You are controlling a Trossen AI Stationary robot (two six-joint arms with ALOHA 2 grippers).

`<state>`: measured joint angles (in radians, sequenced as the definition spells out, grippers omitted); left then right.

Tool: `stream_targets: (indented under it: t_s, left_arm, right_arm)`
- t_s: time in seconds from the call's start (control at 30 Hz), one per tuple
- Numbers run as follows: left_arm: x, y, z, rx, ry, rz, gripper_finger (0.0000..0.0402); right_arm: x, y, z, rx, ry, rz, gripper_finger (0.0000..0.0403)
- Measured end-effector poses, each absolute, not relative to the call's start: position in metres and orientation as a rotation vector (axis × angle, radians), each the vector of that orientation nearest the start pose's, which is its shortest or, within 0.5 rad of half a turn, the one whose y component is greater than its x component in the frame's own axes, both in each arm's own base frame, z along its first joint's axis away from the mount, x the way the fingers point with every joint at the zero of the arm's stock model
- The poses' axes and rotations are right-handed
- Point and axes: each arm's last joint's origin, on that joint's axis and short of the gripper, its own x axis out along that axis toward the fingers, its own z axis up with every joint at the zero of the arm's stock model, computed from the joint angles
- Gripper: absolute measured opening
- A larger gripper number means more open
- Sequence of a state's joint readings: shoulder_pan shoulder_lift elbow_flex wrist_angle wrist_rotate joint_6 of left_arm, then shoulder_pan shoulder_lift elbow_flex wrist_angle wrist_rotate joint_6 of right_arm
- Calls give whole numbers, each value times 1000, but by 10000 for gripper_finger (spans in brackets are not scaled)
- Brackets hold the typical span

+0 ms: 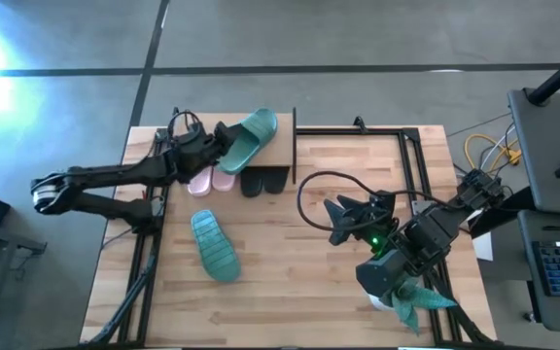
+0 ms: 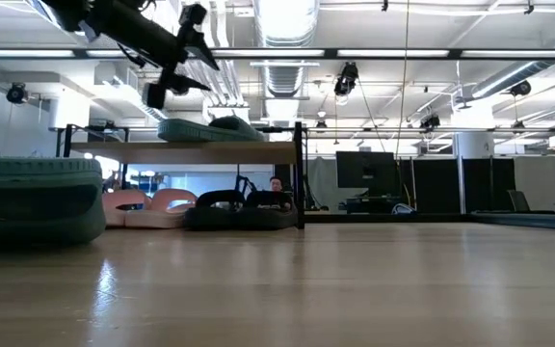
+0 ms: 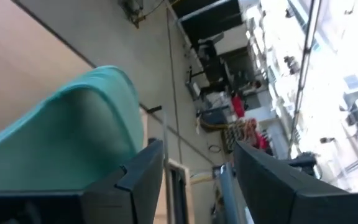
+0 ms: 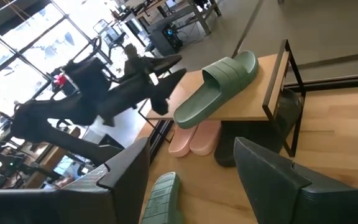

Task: Pick and place slides into the shelf
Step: Put the green slide on the shelf

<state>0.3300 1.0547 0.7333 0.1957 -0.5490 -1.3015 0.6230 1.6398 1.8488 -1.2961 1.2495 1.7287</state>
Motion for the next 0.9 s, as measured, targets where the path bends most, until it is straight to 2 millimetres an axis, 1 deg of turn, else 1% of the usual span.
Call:
stream_targets:
  t_s: [0.1,0.17,0.27,0.33,0.4,0.5,0.6,0.67,0.8,0.9]
  left_arm:
    - [202,80,307,-1179,-391,807,180]
    - [191,71,309,-1135,-308,800,180]
    - [175,55,306,-1042,-130,787,180]
    - [164,44,304,-992,-4,729,180]
    - [153,34,301,-950,140,627,180]
    - [139,20,295,-912,355,423,180]
    - [129,6,289,-903,500,217,180]
    - [121,-1,284,-905,605,158,180]
    - [108,-13,273,-885,809,100,180]
    - [103,-22,269,-870,917,10,179]
  right_arm:
    - [261,153,408,740,3,-853,224]
    - [262,153,406,752,36,-849,224]
    - [263,154,399,768,109,-843,224]
    - [264,154,393,779,143,-845,224]
    - [266,155,385,796,150,-853,224]
    - [267,156,375,819,150,-867,224]
    - [270,157,364,861,164,-873,224]
    - [274,158,357,889,195,-865,224]
    - [287,159,344,945,254,-813,224]
    - [296,160,335,966,281,-766,224]
